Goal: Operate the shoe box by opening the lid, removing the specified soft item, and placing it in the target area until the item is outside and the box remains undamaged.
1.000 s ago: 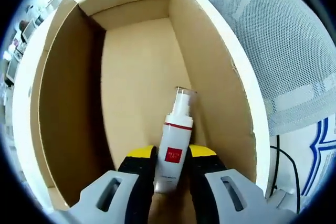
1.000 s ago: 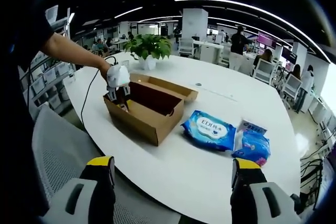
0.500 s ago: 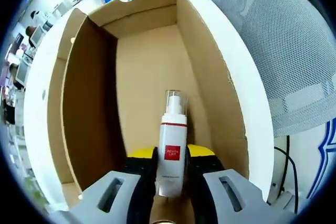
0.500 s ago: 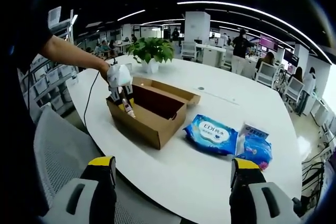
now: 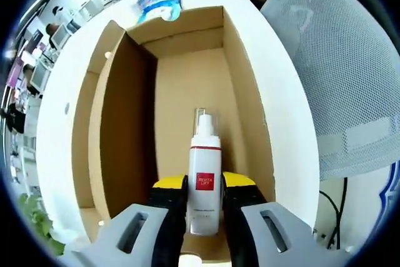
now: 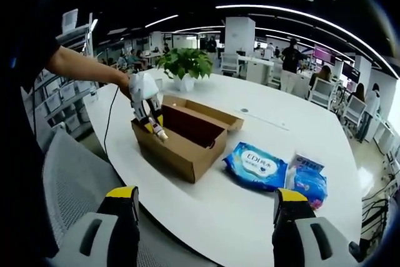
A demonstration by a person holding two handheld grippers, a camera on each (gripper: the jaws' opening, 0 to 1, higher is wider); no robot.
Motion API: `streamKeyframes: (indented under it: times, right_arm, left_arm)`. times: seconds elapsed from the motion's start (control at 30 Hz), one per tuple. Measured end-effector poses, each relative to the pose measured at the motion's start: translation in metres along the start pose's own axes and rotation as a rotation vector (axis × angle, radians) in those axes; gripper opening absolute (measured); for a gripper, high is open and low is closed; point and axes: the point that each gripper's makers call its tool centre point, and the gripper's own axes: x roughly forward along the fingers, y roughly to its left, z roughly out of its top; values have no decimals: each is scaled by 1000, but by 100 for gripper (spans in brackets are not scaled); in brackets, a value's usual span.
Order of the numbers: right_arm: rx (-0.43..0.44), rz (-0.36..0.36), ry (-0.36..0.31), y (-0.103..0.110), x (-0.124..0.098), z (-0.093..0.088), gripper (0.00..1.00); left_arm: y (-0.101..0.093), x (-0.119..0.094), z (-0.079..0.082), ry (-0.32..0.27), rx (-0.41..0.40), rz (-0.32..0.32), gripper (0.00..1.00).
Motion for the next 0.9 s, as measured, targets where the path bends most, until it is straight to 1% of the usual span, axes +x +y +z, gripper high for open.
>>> streamKeyframes:
  times: [0.17, 0.33, 0.63, 0.77, 0.87, 0.9]
  right_arm:
    - [-5, 11, -7, 3, 1, 2, 88]
    - [-3, 16, -19, 5, 3, 6, 88]
    - [1, 31, -28, 7, 8, 11, 84]
    - [13, 38, -47, 10, 10, 15, 83]
    - [6, 45, -57, 13, 12, 16, 81]
    - [5, 48, -53, 15, 13, 16, 81]
  left_arm:
    - [1, -8, 5, -25, -24, 23, 19]
    - [1, -15, 11, -46, -27, 50, 19]
    - [1, -31, 27, -102, -42, 100, 19]
    - [-1, -36, 33, -118, -40, 112, 19]
    - [-3, -39, 40, -133, -32, 124, 19]
    - [-5, -42, 45, -141, -32, 128, 19]
